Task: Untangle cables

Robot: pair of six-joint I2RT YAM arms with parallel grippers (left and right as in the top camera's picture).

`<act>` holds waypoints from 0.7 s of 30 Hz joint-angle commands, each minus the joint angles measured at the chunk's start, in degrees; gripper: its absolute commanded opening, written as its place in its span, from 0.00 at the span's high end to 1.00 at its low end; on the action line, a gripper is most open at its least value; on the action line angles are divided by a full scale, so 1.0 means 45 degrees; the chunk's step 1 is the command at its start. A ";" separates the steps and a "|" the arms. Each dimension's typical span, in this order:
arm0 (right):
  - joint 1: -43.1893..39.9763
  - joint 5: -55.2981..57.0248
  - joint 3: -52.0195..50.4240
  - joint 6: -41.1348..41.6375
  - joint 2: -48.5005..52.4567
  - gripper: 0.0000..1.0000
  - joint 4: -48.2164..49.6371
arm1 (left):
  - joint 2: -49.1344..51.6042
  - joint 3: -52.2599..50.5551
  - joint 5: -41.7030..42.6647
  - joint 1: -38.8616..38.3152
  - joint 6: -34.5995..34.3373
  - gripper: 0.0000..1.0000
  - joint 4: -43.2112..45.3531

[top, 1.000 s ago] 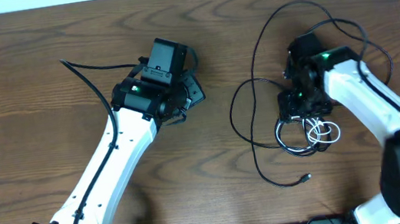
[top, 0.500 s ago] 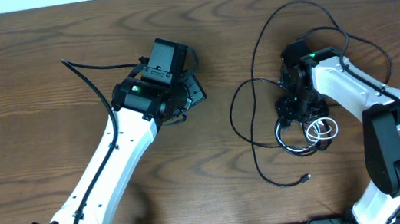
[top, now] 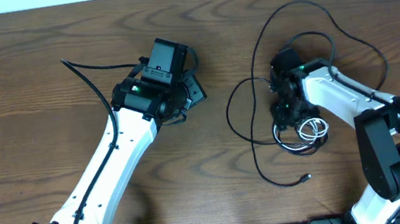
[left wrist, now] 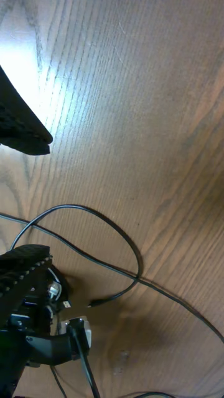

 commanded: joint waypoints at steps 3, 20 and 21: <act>0.0442 -0.0306 -0.0359 0.0185 0.0199 0.81 0.0602 | 0.0044 0.0126 -0.0204 0.0034 0.0029 0.47 -0.0049; 0.0559 -0.5289 0.2866 0.1316 0.0185 0.99 0.1263 | 0.0044 0.0126 -0.0170 0.0034 0.0029 0.46 -0.0053; 0.0554 -0.5484 0.3279 0.1355 0.0185 0.99 0.1122 | 0.0044 0.0126 -0.0146 0.0034 0.0029 0.46 -0.0053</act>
